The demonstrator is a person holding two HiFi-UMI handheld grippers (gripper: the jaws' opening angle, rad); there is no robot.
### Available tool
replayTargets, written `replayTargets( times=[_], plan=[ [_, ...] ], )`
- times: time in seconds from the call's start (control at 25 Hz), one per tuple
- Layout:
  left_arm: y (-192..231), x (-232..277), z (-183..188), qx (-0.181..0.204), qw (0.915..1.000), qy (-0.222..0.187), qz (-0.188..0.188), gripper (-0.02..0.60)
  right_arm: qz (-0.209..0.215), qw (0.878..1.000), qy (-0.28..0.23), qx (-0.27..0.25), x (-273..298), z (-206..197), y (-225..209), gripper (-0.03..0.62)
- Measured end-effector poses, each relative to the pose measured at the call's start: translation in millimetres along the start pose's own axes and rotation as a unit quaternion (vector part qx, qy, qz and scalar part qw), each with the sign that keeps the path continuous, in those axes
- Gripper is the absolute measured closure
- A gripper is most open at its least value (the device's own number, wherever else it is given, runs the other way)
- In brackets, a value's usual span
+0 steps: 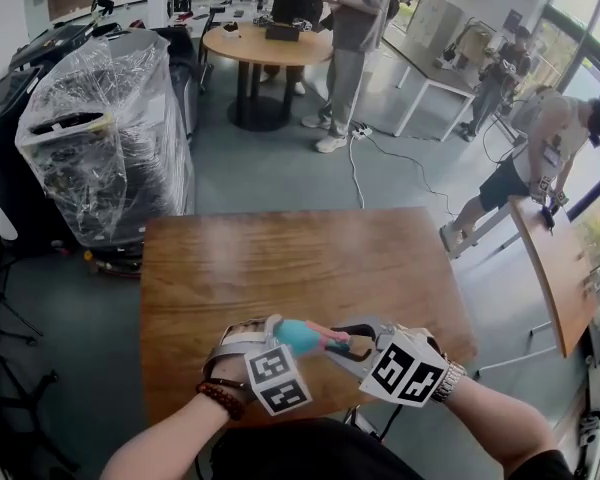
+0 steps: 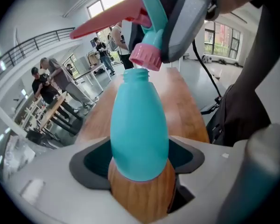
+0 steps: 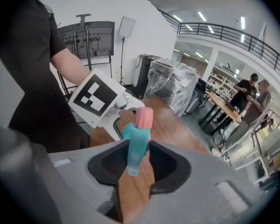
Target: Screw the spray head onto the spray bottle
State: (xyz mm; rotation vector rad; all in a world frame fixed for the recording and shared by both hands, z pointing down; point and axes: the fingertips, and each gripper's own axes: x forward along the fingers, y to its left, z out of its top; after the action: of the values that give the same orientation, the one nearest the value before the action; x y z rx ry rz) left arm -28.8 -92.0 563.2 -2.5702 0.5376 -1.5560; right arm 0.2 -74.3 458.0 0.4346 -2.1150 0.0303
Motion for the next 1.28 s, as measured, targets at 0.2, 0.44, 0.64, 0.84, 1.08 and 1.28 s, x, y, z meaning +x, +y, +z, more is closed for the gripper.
replayTargets(
  times=[0.2, 0.44, 0.64, 0.84, 1.08, 1.28],
  plan=[
    [10, -2, -7, 0.069, 0.9956, 0.026, 0.058, 0.187, 0.019, 1.0, 0.013, -0.017, 2, -1, 4, 0.477],
    [15, -9, 0, 0.148, 0.9816, 0.039, 0.114, 0.187, 0.043, 0.996, 0.048, -0.058, 4, -6, 12, 0.477],
    [15, -11, 2, 0.154, 0.9793, 0.034, 0.127, 0.189, 0.054, 0.995, 0.05, -0.062, 3, -6, 13, 0.477],
    [22, -11, -1, 0.136, 0.9784, 0.038, 0.151, 0.193, 0.091, 0.977, -0.015, 0.19, 8, -4, 1, 0.477],
    [26, -11, -1, 0.117, 0.9785, 0.044, 0.164, 0.195, 0.15, 0.79, -0.137, 0.579, 11, -12, -16, 0.476],
    [34, -13, 3, 0.107, 0.9753, 0.042, 0.189, 0.195, 0.121, 0.718, -0.176, 0.663, 12, -22, -27, 0.473]
  ],
)
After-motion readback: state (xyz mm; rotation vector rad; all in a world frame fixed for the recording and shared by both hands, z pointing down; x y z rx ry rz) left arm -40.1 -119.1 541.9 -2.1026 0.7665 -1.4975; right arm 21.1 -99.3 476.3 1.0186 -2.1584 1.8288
